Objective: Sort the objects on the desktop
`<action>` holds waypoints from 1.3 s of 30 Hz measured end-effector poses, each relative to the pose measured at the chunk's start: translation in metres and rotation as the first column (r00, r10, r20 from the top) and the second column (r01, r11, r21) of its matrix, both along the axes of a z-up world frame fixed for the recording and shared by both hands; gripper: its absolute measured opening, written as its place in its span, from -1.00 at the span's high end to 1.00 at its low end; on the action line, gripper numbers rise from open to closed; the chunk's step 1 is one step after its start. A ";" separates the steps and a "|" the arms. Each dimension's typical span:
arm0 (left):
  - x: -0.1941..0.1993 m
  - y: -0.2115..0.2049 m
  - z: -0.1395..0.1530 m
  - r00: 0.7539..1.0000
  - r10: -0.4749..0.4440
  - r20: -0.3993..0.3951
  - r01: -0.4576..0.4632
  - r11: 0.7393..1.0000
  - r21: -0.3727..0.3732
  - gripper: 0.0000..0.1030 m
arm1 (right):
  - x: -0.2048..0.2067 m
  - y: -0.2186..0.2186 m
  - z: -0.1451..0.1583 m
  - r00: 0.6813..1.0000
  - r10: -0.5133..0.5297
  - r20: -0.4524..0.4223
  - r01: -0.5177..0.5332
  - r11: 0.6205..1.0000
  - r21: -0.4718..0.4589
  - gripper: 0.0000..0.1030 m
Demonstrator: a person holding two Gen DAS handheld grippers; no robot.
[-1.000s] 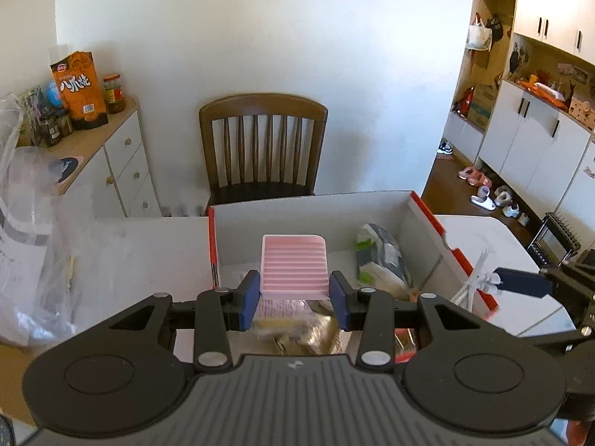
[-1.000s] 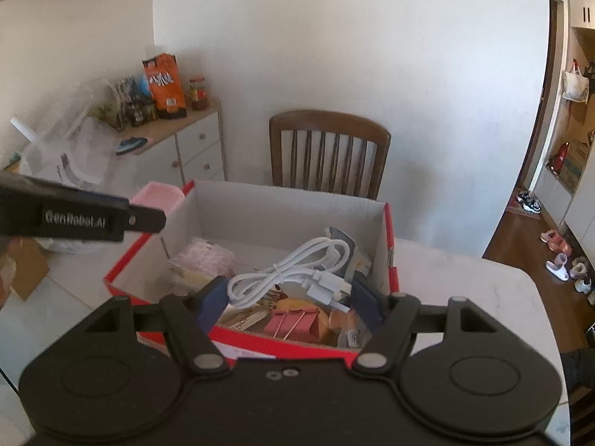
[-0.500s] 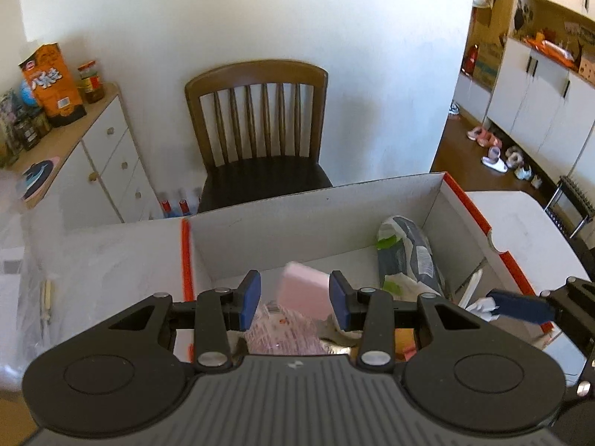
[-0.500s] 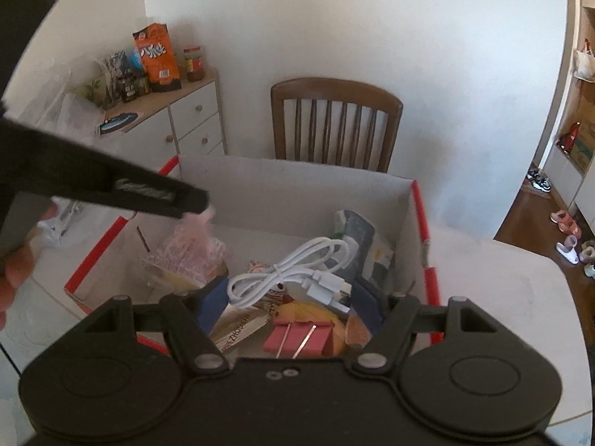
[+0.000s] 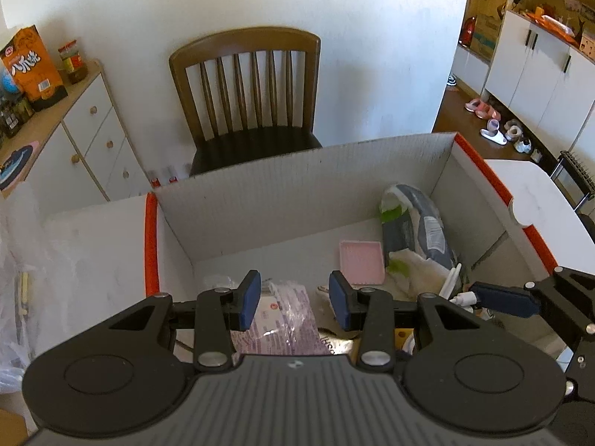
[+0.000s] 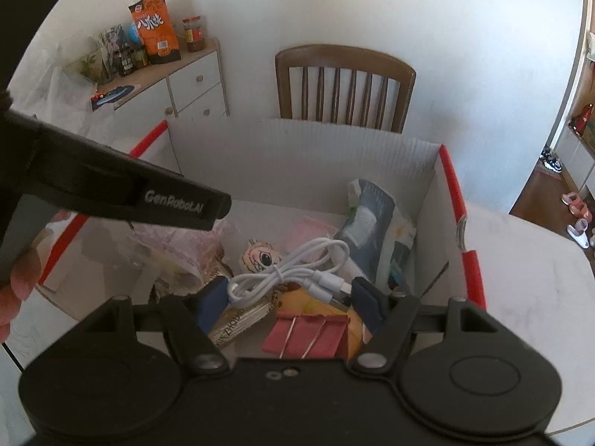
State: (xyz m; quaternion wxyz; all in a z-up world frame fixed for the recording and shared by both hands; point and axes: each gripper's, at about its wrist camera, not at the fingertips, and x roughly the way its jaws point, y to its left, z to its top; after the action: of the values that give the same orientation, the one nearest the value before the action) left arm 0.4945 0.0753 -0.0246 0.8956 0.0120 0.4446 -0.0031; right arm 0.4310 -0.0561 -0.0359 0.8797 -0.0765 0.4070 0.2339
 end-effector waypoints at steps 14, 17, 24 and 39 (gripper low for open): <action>-0.008 0.005 0.000 1.000 0.019 0.008 -0.019 0.999 -0.030 0.24 | -0.004 -0.010 0.002 1.000 0.017 -0.006 -0.017 0.999 0.038 -0.67; -0.012 0.007 0.003 1.000 0.021 0.014 -0.021 0.999 -0.036 0.24 | -0.006 -0.015 0.009 1.000 0.027 -0.001 -0.026 0.998 0.054 -0.69; -0.032 0.004 0.020 0.998 0.016 0.054 -0.013 0.999 -0.053 0.17 | -0.016 -0.026 0.025 0.999 0.038 0.034 -0.040 0.997 0.066 -0.74; -0.085 -0.005 0.052 0.989 0.003 0.150 0.002 0.999 -0.032 -0.46 | -0.041 -0.041 0.053 0.994 0.031 0.102 -0.042 0.993 0.111 -0.92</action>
State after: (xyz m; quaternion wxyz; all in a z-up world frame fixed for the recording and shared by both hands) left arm 0.4098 0.0707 0.0271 0.9265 -0.0024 0.3761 -0.0090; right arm 0.3898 -0.0975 0.0169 0.8974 -0.0454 0.3472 0.2686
